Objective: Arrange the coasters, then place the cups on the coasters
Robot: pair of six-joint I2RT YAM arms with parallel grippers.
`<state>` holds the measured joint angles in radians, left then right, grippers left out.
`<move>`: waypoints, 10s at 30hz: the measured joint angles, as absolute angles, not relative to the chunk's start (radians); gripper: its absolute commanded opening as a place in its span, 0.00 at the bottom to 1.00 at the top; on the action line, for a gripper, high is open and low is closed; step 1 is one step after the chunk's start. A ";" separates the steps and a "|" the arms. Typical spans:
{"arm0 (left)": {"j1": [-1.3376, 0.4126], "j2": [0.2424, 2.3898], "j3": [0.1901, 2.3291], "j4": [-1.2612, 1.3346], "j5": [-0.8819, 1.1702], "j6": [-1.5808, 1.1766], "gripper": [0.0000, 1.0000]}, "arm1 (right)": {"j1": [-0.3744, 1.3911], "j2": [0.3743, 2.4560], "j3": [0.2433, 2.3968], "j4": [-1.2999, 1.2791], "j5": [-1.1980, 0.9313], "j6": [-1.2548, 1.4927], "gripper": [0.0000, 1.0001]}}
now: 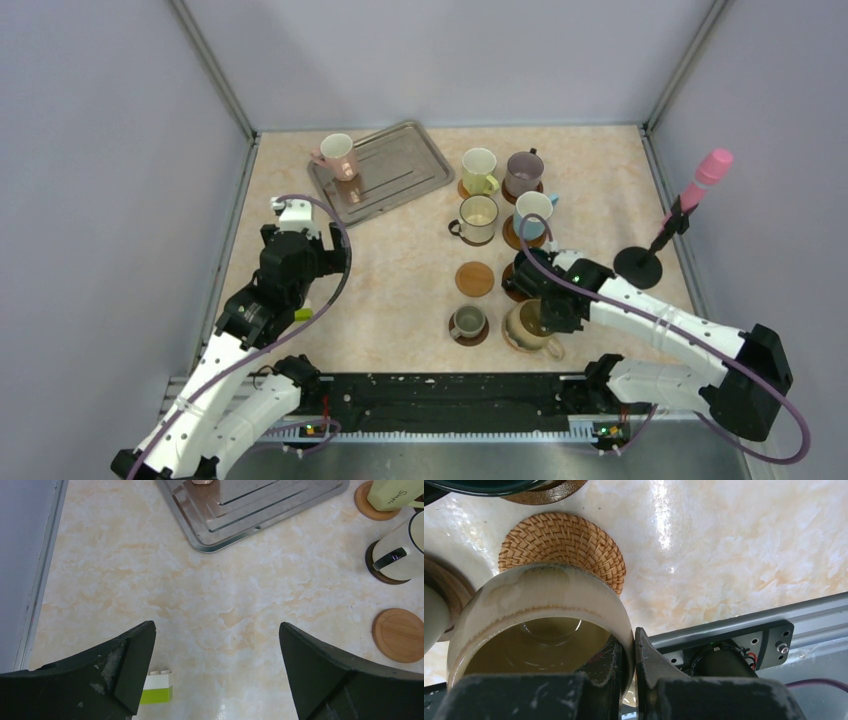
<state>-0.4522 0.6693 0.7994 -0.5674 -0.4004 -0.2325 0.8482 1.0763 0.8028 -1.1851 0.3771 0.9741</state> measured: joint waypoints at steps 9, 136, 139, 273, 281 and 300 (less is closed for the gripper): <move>-0.452 0.665 0.797 -0.567 -0.400 -0.233 0.99 | 0.849 1.109 0.792 -1.173 0.405 0.973 0.02; 0.006 1.714 1.377 -0.175 -0.164 -0.666 0.63 | 0.849 0.821 1.000 -0.799 0.213 0.516 0.99; 0.030 1.839 1.477 -0.165 -0.133 -0.688 0.63 | 0.849 0.818 0.994 -0.801 0.212 0.515 0.99; -0.734 1.857 1.517 -0.550 0.403 0.284 0.01 | 0.849 0.650 0.936 -0.856 0.335 0.576 0.99; -0.734 1.858 1.517 -0.551 0.403 0.284 0.10 | 0.849 0.647 0.936 -0.856 0.338 0.576 0.99; -0.735 1.862 1.520 -0.518 0.427 0.268 0.32 | 0.849 0.629 0.936 -0.859 0.339 0.577 0.99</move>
